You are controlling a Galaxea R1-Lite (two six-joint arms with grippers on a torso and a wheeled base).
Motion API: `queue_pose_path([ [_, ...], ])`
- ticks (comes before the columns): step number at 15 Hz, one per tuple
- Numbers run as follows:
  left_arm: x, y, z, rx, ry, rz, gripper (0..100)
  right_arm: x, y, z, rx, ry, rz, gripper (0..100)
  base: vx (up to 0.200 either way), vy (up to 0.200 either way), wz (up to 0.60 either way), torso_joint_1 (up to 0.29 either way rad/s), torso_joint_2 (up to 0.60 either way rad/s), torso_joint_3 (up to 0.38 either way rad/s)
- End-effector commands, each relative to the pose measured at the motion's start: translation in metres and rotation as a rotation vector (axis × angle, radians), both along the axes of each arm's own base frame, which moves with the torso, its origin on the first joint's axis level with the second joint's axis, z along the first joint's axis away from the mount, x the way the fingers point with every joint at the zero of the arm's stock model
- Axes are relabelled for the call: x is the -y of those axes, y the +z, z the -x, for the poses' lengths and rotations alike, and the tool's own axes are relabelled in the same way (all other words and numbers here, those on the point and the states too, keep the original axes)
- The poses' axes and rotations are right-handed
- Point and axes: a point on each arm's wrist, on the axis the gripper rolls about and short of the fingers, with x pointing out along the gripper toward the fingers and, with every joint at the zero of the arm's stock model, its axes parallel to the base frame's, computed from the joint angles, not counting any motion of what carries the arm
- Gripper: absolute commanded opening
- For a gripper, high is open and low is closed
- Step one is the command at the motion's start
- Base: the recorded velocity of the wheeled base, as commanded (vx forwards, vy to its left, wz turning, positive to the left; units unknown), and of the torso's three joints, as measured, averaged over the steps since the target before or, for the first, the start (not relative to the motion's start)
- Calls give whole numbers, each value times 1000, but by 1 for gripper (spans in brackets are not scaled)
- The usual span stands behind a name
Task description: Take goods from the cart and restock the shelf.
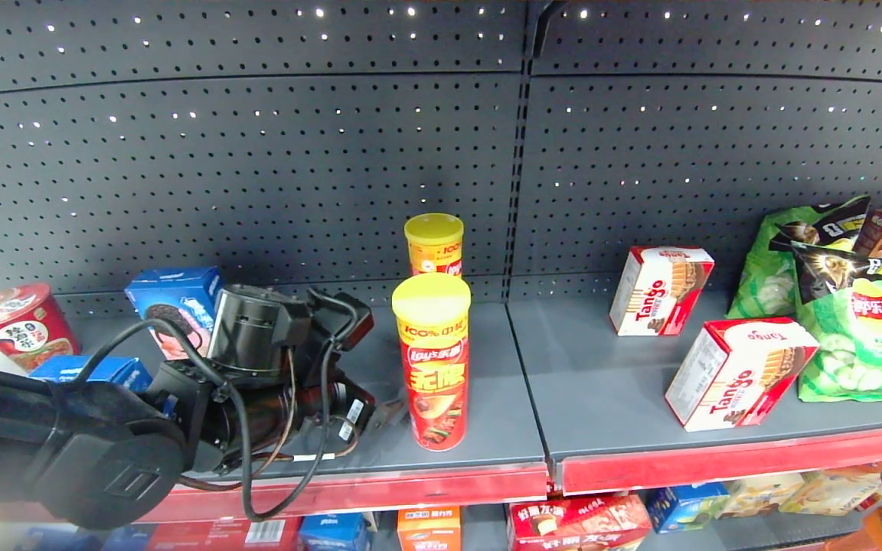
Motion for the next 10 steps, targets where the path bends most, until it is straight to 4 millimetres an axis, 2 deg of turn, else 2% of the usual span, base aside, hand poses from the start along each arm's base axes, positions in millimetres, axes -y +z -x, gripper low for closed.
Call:
queue_pose_path([
  [1,-17,-5,6,-22,41,-14,100,0,0,0,-2,0,0,100,0,0,0,0,0,0],
  [3,-30,12,16,26,71,13,100,0,0,0,-2,0,0,100,0,0,0,0,0,0],
  [7,-45,75,36,241,124,114,100,0,-1,0,-4,0,0,100,0,0,0,0,0,0],
  [9,-56,98,54,317,147,176,100,0,0,0,-2,0,0,100,0,0,0,0,0,0],
  [10,-68,118,85,403,154,246,100,0,0,0,-2,0,2,100,0,0,0,0,0,0],
])
